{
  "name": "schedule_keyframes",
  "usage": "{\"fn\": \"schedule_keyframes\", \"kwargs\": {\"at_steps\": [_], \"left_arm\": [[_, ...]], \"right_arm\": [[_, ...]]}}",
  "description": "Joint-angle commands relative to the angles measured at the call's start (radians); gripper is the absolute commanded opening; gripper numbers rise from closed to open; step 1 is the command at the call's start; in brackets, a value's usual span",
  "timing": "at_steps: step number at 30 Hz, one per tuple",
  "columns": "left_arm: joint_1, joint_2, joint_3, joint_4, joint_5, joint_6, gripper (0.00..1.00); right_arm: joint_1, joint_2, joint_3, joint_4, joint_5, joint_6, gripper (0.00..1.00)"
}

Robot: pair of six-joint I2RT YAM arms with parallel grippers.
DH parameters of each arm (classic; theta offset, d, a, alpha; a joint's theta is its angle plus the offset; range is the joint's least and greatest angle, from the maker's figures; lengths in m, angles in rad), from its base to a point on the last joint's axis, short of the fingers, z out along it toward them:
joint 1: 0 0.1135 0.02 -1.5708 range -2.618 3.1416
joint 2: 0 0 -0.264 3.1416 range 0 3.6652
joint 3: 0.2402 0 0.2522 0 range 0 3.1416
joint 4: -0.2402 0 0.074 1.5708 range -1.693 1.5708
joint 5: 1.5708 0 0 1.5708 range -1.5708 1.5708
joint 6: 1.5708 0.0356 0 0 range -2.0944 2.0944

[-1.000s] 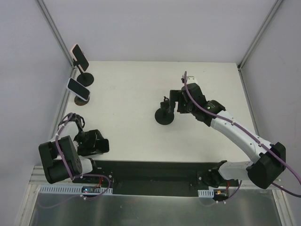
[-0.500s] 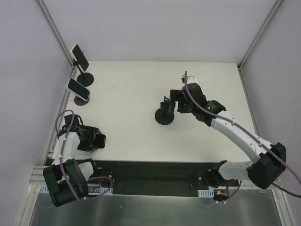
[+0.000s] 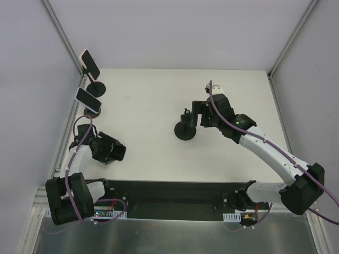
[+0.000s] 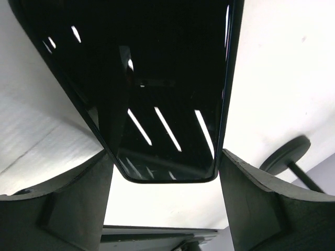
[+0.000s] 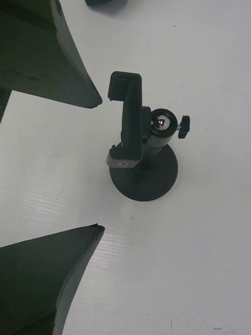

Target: Place the phone on the phone stand

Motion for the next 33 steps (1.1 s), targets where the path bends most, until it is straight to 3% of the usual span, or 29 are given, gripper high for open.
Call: {"fn": "schedule_keyframes", "kwargs": {"at_steps": [1, 11, 22, 30, 33], "left_arm": [[-0.055, -0.055, 0.061, 0.083, 0.083, 0.090, 0.00], [-0.099, -0.180, 0.100, 0.166, 0.204, 0.164, 0.00], [-0.154, -0.025, 0.111, 0.145, 0.241, 0.216, 0.00], [-0.360, 0.203, 0.229, -0.018, -0.041, 0.338, 0.00], [-0.395, 0.234, 0.242, -0.035, -0.121, 0.344, 0.12]], "right_arm": [[-0.003, -0.027, 0.000, 0.039, -0.026, -0.025, 0.96], [-0.002, -0.041, 0.021, 0.071, -0.090, -0.122, 0.96], [0.000, -0.040, 0.024, 0.066, -0.101, -0.107, 0.96], [0.000, -0.041, 0.016, 0.065, -0.098, -0.102, 0.96], [0.001, -0.047, 0.010, 0.065, -0.093, -0.102, 0.96]]}}
